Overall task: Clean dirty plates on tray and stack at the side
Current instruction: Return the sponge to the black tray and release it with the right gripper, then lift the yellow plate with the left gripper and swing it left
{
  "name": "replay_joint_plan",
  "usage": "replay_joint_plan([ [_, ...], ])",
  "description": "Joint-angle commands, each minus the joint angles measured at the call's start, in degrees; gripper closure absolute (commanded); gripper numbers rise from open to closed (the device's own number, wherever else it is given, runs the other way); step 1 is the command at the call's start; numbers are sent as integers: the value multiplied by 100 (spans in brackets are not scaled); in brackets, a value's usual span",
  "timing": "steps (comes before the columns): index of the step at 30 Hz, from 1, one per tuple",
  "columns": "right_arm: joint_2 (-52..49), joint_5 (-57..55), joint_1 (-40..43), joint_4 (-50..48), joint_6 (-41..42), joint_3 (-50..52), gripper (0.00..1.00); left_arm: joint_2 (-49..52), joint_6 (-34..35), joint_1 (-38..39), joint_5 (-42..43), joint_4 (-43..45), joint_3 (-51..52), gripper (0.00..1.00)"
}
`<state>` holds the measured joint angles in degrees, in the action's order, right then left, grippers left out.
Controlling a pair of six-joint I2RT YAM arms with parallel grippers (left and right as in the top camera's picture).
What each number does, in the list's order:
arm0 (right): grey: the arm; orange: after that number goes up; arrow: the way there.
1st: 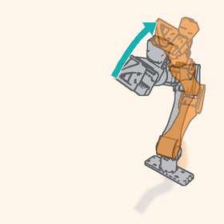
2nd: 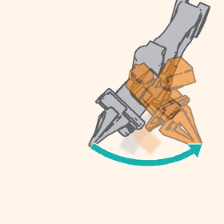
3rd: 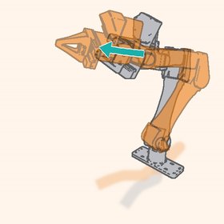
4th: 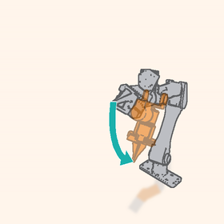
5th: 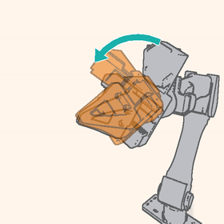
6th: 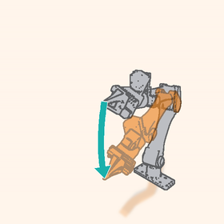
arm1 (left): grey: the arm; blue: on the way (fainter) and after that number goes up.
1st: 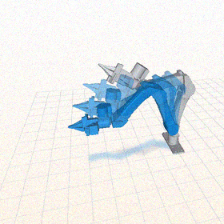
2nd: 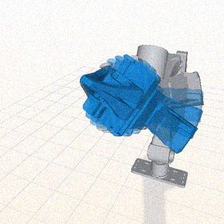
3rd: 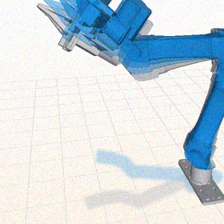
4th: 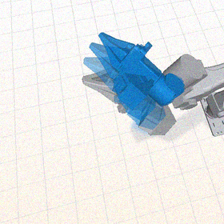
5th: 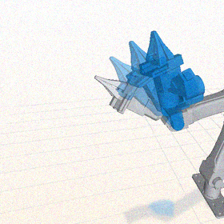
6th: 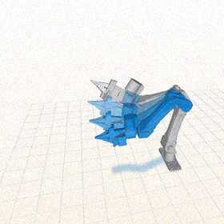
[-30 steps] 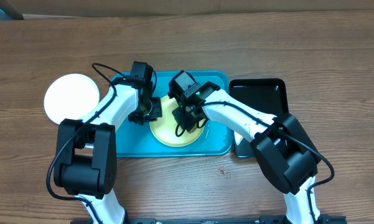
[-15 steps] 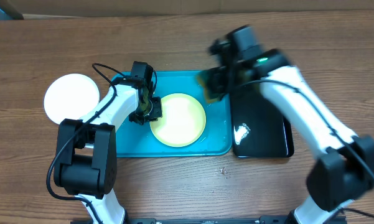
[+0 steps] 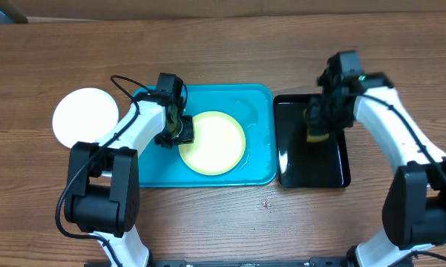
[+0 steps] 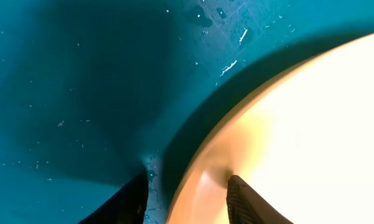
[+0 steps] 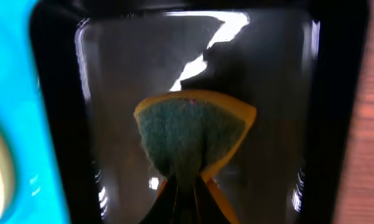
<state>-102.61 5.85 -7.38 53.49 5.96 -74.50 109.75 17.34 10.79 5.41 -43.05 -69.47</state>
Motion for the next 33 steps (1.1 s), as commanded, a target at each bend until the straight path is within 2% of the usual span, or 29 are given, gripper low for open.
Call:
replay_joint_plan([
  [1, 15, -109, -70, -531, 4, 514, 68, 116, -68, 15, 17, 22, 72, 56],
  [3, 15, -107, -70, -570, 4, 544, 43, 116, -68, 15, 17, 42, 72, 53],
  [5, 42, -105, -50, -354, 4, 354, 39, 116, -68, 15, 15, 74, 72, 44],
  [6, 74, -107, -9, -66, 31, 63, 37, 116, -68, 15, 17, 111, 72, 35],
  [7, 94, -111, 26, 122, 76, -144, 35, 116, -68, 15, 17, 122, 72, 33],
  [13, 103, -111, 562, 730, 470, -1283, 9, 116, -63, 17, 22, 107, 74, 36],
  [14, 103, -109, 693, 730, 553, -1366, 0, 116, -63, 17, 24, 101, 74, 37],
  [16, 103, -111, 973, 745, 627, -1403, 0, 116, -63, 17, 57, 55, 74, 42],
  [22, 90, -111, 1528, 769, 625, -1397, 0, 116, -61, 70, 63, -181, 105, 66],
  [23, 90, -111, 1591, 769, 627, -1397, 0, 116, -63, 96, 61, -195, 120, 71],
  [25, 90, -111, 1655, 769, 625, -1397, 0, 116, -70, 157, 50, -221, 125, 93],
  [26, 90, -111, 1679, 772, 625, -1397, 0, 116, -74, 170, 33, -219, 125, 96],
  [33, 90, -111, 1683, 772, 625, -1397, 0, 22, -105, 162, 35, -595, -326, 96],
])
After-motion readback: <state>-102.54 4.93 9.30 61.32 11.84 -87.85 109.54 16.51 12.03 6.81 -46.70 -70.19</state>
